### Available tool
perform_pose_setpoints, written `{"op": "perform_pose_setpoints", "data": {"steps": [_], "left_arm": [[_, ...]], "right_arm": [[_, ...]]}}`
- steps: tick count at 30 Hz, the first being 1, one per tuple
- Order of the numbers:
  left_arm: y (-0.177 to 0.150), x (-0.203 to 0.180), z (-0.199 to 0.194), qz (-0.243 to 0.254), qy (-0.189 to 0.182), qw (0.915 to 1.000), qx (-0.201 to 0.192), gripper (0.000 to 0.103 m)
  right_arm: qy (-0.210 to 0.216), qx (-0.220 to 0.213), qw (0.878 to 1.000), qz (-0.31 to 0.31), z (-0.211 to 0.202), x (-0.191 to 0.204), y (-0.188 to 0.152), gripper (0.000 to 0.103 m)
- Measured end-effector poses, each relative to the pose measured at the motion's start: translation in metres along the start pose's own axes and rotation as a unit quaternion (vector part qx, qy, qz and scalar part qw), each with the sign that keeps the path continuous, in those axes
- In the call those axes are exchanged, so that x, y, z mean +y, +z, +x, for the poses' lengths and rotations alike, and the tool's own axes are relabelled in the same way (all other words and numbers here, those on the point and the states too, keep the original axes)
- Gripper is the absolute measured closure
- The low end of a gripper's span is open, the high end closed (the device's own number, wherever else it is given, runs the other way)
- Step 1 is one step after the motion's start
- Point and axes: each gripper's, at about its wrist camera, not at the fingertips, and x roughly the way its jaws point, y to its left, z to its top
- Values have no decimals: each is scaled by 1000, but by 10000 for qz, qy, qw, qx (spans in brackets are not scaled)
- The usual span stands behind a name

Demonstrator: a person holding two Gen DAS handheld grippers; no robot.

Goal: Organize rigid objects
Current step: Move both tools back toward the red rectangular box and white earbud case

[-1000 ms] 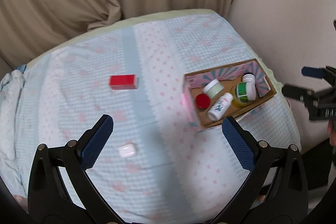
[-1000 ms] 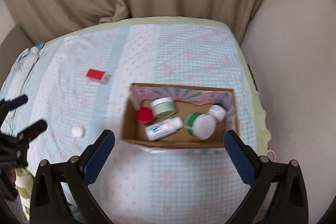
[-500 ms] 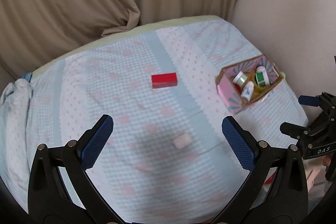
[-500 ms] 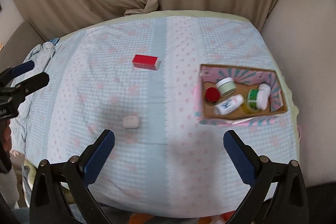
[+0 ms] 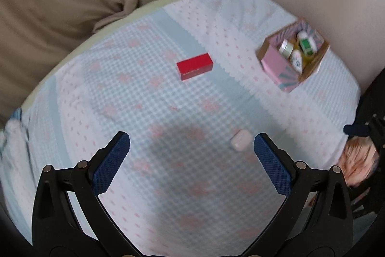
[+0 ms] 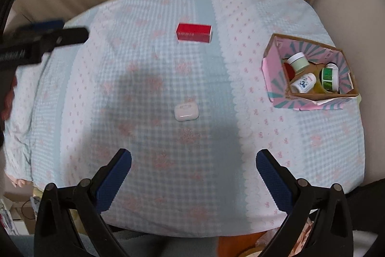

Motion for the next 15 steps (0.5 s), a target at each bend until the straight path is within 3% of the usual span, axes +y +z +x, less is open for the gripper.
{"op": "perform_pose_setpoints", "data": {"steps": [5, 9, 15], "left_arm": [[25, -6, 49, 737, -9, 9968, 313, 0], [53, -13, 94, 1399, -68, 9890, 484, 0], [102, -30, 174, 2447, -25, 9671, 694, 0]], "right_arm": [[-40, 112, 9998, 135, 38, 10, 9, 0], [-174, 217, 9993, 250, 74, 15, 20, 0], [-218, 411, 9981, 407, 132, 14, 31, 0]]}}
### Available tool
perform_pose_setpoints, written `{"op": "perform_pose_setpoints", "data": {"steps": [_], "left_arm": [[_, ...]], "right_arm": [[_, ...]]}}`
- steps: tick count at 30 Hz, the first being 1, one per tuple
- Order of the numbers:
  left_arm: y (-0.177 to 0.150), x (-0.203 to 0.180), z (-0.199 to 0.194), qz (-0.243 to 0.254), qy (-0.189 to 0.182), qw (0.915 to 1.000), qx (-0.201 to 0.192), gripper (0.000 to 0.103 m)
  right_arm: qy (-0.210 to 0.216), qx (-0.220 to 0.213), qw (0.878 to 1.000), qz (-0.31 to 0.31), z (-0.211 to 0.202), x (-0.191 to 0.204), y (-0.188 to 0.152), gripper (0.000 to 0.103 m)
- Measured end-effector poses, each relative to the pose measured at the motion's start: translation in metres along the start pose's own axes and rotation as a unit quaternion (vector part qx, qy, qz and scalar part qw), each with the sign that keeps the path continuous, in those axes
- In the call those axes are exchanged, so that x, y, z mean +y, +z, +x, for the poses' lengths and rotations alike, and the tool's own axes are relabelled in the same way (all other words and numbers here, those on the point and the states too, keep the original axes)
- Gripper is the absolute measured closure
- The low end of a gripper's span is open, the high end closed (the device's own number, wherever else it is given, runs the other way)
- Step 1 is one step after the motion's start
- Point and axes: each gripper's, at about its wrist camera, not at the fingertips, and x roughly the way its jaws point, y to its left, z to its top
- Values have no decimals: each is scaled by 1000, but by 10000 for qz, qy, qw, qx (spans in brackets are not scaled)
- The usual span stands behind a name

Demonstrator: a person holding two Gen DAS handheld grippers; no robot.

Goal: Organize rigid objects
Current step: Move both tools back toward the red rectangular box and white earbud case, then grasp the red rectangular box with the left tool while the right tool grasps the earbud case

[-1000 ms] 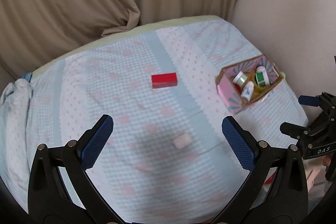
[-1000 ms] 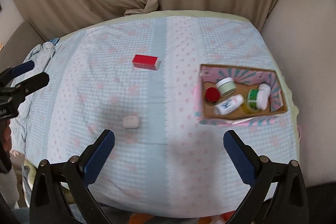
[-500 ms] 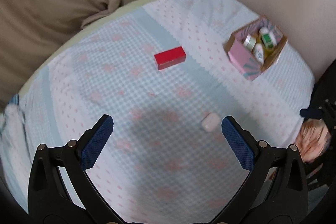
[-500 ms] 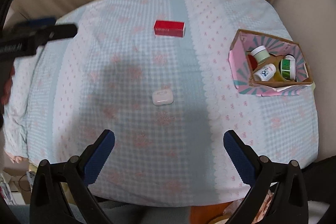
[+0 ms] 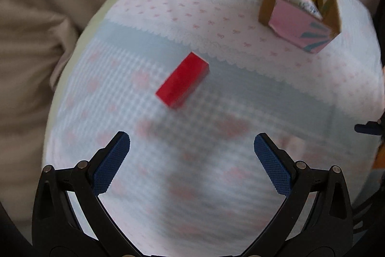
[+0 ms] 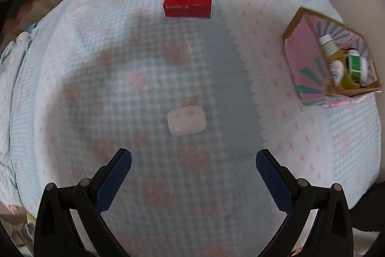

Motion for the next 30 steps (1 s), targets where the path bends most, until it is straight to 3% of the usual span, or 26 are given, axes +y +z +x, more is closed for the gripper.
{"op": "perform_pose_setpoints", "data": {"steps": [4, 10, 12, 16, 19, 20, 22, 25, 28, 30], "left_arm": [[32, 6, 50, 639, 81, 9979, 96, 0], [53, 6, 113, 1417, -237, 9889, 373, 3], [56, 3, 127, 1606, -257, 9856, 454, 3], [61, -2, 149, 1977, -355, 9778, 604, 3], [63, -7, 154, 2278, -368, 9708, 651, 5], [63, -8, 156, 2417, -389, 9672, 675, 8], [61, -10, 160, 2644, -381, 9605, 779, 27], [58, -10, 168, 2848, -348, 9530, 970, 47], [61, -6, 166, 2776, -292, 9559, 910, 60], [64, -1, 167, 2609, -384, 9598, 957, 60]], "right_arm": [[-20, 121, 9998, 136, 42, 2, 11, 0], [152, 266, 9991, 283, 90, 9, 25, 4], [166, 301, 9990, 292, 99, 10, 29, 5], [125, 359, 9992, 156, 113, 13, 35, 16], [122, 384, 9990, 182, 118, 11, 36, 17], [110, 380, 9991, 165, 119, 10, 36, 17], [55, 377, 9993, 67, 118, 11, 34, 17], [3, 364, 9993, 9, 118, 13, 32, 28], [-69, 378, 9993, 39, 115, 11, 31, 41], [-79, 384, 9992, 71, 113, 9, 29, 45]]}}
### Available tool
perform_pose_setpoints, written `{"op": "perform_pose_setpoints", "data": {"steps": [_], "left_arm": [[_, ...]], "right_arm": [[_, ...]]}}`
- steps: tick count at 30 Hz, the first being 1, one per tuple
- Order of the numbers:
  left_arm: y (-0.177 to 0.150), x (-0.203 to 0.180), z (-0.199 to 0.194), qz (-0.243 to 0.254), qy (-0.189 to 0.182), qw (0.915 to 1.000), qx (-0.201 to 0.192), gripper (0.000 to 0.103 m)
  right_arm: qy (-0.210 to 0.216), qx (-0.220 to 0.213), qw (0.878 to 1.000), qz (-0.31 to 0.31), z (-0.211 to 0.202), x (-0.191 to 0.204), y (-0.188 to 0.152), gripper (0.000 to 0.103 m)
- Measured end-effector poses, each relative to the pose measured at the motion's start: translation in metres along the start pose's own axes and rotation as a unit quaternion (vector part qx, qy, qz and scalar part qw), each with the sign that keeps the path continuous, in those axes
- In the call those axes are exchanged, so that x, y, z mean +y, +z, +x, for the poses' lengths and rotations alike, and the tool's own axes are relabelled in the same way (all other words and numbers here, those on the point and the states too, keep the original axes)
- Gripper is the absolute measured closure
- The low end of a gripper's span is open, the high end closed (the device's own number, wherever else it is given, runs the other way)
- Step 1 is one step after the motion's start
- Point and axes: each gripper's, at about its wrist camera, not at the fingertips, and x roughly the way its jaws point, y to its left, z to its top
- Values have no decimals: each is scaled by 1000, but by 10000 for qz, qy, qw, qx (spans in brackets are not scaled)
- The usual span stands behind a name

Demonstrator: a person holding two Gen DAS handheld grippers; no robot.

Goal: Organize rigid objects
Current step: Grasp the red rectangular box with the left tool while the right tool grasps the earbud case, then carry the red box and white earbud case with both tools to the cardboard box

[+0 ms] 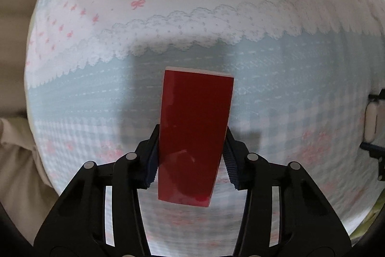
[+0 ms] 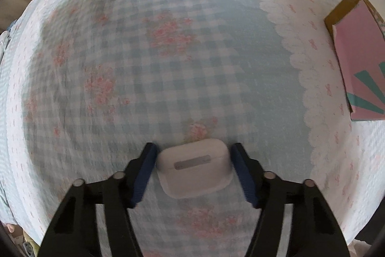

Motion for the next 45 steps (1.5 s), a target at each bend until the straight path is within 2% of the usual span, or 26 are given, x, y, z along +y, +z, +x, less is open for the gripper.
{"op": "perform_pose_setpoints", "data": {"steps": [6, 11, 18, 22, 26, 31, 39, 45], "left_arm": [[0, 0, -3, -254, 51, 9997, -12, 61], [-7, -2, -17, -544, 26, 9984, -171, 63], [-22, 1, -46, -1240, -222, 9913, -386, 64], [-36, -6, -72, -1738, -338, 9824, -603, 64], [-36, -36, -99, -2131, -398, 9727, -829, 64], [-48, -62, -153, -2626, -468, 9571, -1132, 64], [-56, -91, -225, -3035, -522, 9388, -1541, 65], [-43, -106, -266, -3265, -496, 9267, -1791, 65]], "right_arm": [[-34, -24, 10000, -16, -1, -1, -4, 46], [67, -86, 9999, 116, -11, 0, -7, 46], [112, -235, 9995, 174, -34, -8, -18, 46], [152, -359, 9989, 265, -56, -16, -28, 46], [186, -480, 9980, 356, -81, -28, -37, 46], [256, -647, 9960, 564, -133, -58, -47, 46], [487, -802, 9915, 903, -201, -105, -47, 46], [728, -1022, 9841, 1256, -254, -154, -46, 46]]}}
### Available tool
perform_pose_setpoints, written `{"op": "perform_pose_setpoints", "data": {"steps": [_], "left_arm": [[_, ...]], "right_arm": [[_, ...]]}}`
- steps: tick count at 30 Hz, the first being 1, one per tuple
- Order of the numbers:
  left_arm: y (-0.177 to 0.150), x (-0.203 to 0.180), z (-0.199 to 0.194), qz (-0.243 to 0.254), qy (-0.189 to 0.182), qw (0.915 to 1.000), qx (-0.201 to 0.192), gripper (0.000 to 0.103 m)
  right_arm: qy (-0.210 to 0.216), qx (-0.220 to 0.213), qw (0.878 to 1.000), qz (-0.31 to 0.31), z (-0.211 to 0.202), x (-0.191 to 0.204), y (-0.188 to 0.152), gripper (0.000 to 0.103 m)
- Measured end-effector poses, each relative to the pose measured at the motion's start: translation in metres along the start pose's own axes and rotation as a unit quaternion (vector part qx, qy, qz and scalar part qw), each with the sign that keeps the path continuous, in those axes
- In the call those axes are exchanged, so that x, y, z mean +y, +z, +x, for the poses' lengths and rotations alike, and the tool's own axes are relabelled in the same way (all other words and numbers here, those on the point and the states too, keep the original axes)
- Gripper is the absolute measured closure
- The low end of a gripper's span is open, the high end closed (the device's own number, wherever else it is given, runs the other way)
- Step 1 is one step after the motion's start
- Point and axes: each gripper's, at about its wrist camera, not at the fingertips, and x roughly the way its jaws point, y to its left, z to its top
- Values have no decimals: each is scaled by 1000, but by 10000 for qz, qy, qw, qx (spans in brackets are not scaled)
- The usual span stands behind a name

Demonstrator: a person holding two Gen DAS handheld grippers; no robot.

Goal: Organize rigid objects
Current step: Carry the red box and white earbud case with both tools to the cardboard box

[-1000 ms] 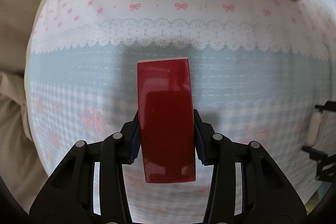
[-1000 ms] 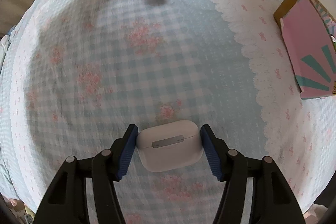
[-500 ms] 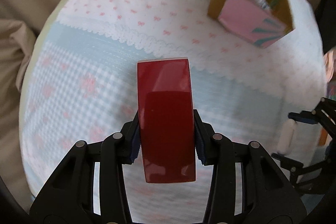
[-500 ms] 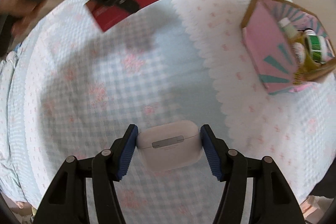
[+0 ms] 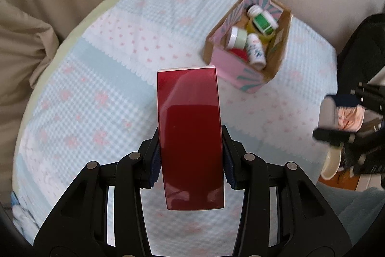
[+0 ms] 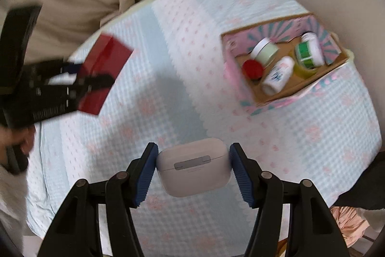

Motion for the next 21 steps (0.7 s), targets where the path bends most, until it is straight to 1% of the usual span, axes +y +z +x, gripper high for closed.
{"op": "perform_pose_setpoints", "data": {"steps": [5, 7, 11, 16, 21], "left_arm": [[24, -28, -11, -298, -11, 9994, -172, 65], [36, -41, -12, -424, -7, 9988, -243, 65], [66, -71, -8, -767, 38, 9964, -347, 65], [106, -104, 12, -1182, 36, 9923, -379, 65], [142, -129, 51, -1421, -4, 9894, -292, 65]], "right_arm": [[111, -226, 9996, 158, -33, -44, 25, 46], [77, -296, 9995, 123, -45, -64, 38, 46], [189, -306, 9994, 13, -55, -105, 64, 46], [252, -264, 9989, -284, -58, -161, 110, 46], [254, -153, 9984, -483, -42, -209, 154, 46]]}}
